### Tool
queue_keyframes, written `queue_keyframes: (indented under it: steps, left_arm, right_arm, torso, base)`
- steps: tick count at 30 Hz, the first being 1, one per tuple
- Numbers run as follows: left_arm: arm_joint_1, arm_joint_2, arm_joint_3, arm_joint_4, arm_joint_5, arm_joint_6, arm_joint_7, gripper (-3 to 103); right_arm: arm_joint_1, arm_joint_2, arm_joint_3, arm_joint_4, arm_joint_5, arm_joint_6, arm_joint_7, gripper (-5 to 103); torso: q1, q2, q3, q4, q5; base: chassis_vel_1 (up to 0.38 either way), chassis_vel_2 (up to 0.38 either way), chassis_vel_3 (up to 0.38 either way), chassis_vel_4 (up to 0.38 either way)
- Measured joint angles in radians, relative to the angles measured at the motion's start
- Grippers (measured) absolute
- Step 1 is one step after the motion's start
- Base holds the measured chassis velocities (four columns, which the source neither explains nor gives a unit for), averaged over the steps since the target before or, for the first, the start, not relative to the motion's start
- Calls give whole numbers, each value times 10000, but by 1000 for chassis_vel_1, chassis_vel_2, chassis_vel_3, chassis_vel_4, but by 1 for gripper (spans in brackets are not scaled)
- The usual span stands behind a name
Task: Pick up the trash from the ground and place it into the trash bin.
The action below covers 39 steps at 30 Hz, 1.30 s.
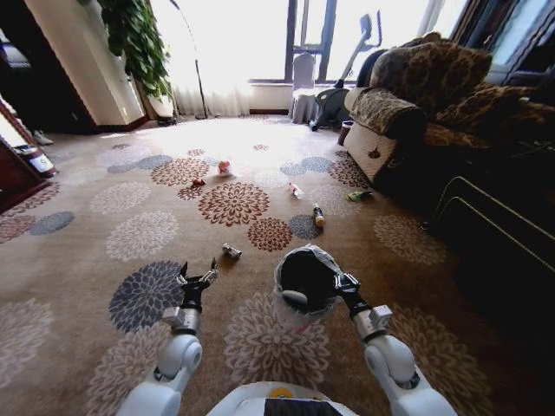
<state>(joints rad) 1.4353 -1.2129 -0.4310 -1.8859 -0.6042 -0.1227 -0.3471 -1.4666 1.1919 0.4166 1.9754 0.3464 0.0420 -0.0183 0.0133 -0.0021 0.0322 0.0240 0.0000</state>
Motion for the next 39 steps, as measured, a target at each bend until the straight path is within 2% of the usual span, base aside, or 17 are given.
queue_keyframes:
  steps: [2, 5, 6, 7, 9, 10, 11, 12, 13, 16, 21, 25, 27, 33, 39]
  left_arm:
    - [-199, -69, 113, 53, -761, 366, -315, 100]
    - [-694, -157, 260, 231, -2425, 1206, -1018, 100]
    - [-694, -157, 260, 231, -2425, 1206, -1018, 100]
    - [-831, -160, 279, 274, -2881, 1402, -1202, 100]
    - [-1348, -179, 298, 540, -4392, 1938, -1878, 103]
    - [-1348, -179, 298, 540, -4392, 1938, -1878, 103]
    - [-1660, -200, 291, 749, -5267, 2209, -2279, 101]
    - [-1660, -200, 291, 749, -5267, 2209, -2279, 101]
    - [-2036, -232, 269, 1038, -6163, 2499, -2749, 99]
    - [-2842, -341, 274, 1824, -7324, 2922, -3697, 97]
    - [-3609, -503, 316, 2985, -7906, 3416, -4289, 96]
    - [-3839, -587, 296, 3444, -8081, 3715, -4631, 96]
    - [-3737, -595, 313, 3513, -8098, 4089, -4749, 96]
    - [-3719, -604, 376, 3940, -7928, 4252, -4674, 97]
    - [-4538, -603, 508, 5161, -7655, 4203, -4294, 97]
  right_arm:
    - [-7, 6, 19, 10, 5, 3, 0, 0]
    - [-59, -48, 87, 52, 64, 15, -1, 0]
    - [-59, -48, 87, 52, 64, 15, -1, 0]
    - [-77, -77, 108, 57, 82, 16, -1, 0]
    - [-127, -144, 174, 78, 146, 21, 2, 0]
    - [-127, -144, 174, 78, 146, 21, 2, 0]
    - [-144, -159, 201, 94, 181, 52, 2, 0]
    - [-144, -159, 201, 94, 181, 52, 2, 0]
    - [-163, -166, 217, 118, 228, 66, 0, 0]
    - [-193, -183, 294, 194, 319, 67, 1, 0]
    - [-285, -274, 480, 237, 460, 40, 2, 0]
    - [-341, -336, 569, 270, 474, -20, 2, 0]
    - [-359, -389, 623, 284, 483, -98, 0, 0]
    - [-339, -384, 650, 279, 489, -158, 1, 0]
    - [-404, -391, 659, 266, 494, -189, 0, 0]
  torso:
    - [0, 0, 0, 0, 2]
    - [1, -1, 2, 4, 2]
    - [1, -1, 2, 4, 2]
    - [1, -1, 2, 3, 3]
    - [1, 0, 1, -1, 1]
    - [1, 0, 1, -1, 1]
    - [1, 0, 2, 2, 2]
    - [1, 0, 2, 2, 2]
    - [2, -1, 3, 1, 3]
    - [3, -1, 3, -2, -2]
    - [11, -4, 8, 3, -2]
    - [1, -3, 0, 1, 2]
    - [-3, -2, -2, -2, 2]
    - [-2, -2, -1, 4, 2]
    - [1, -2, 0, 0, 0]
  base:
    - [-184, 183, 169, -190]
    - [-232, 218, 254, -244]
    - [-246, 242, 275, -250]
    - [-246, 258, 280, -250]
    - [-302, 269, 276, -287]
    - [-325, 280, 271, -287]
    - [-325, 279, 286, -302]
    - [-325, 279, 286, -302]
    - [-292, 279, 313, -291]
    - [-300, 296, 294, -296]
    - [-180, 189, 185, -202]
    - [-36, 36, 17, -25]
    - [60, -78, -76, 53]
    - [19, -23, -26, 17]
    - [0, 0, 0, 0]
